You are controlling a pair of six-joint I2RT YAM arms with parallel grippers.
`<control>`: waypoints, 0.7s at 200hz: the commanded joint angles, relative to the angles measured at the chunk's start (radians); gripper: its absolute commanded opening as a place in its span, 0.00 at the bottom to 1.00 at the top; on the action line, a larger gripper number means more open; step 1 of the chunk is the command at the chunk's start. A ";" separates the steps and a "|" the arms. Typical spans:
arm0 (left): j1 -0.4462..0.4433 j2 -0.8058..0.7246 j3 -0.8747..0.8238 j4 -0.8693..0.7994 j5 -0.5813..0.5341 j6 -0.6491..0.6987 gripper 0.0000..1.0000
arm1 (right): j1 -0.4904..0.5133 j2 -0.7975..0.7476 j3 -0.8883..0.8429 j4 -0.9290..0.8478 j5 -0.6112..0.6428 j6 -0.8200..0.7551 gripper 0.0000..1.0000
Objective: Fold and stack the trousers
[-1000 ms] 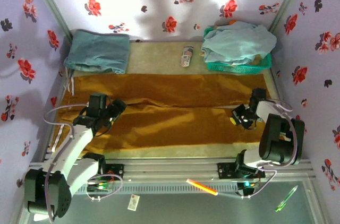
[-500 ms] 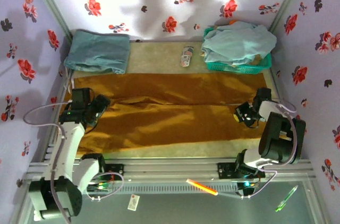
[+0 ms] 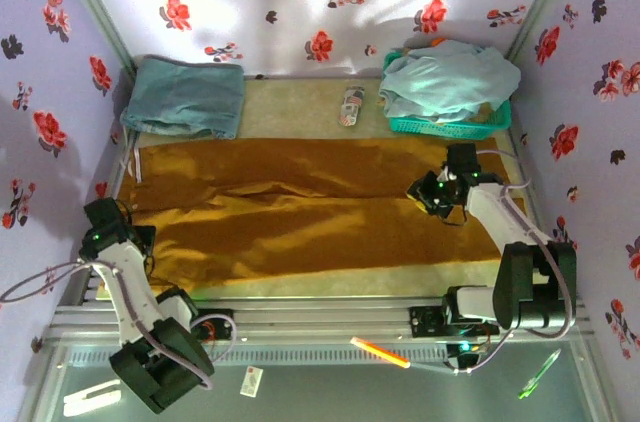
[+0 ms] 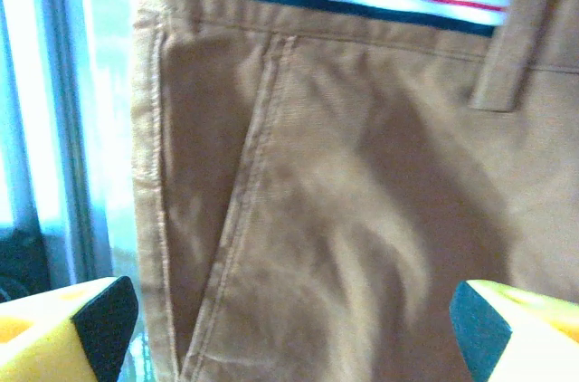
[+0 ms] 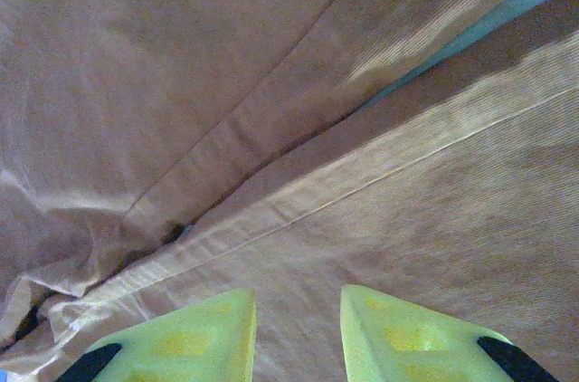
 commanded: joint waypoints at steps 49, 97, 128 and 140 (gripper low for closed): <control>0.082 0.116 -0.062 0.147 -0.133 -0.117 0.91 | 0.005 -0.025 0.011 -0.058 -0.031 -0.018 0.34; 0.165 0.140 -0.133 0.275 -0.112 -0.003 0.84 | 0.005 -0.047 -0.005 -0.074 -0.024 -0.031 0.34; 0.172 0.162 -0.174 0.326 -0.084 -0.002 0.83 | 0.005 -0.033 0.000 -0.071 -0.023 -0.031 0.34; 0.173 0.174 -0.185 0.348 -0.085 0.011 0.74 | 0.005 -0.032 0.005 -0.079 -0.021 -0.035 0.34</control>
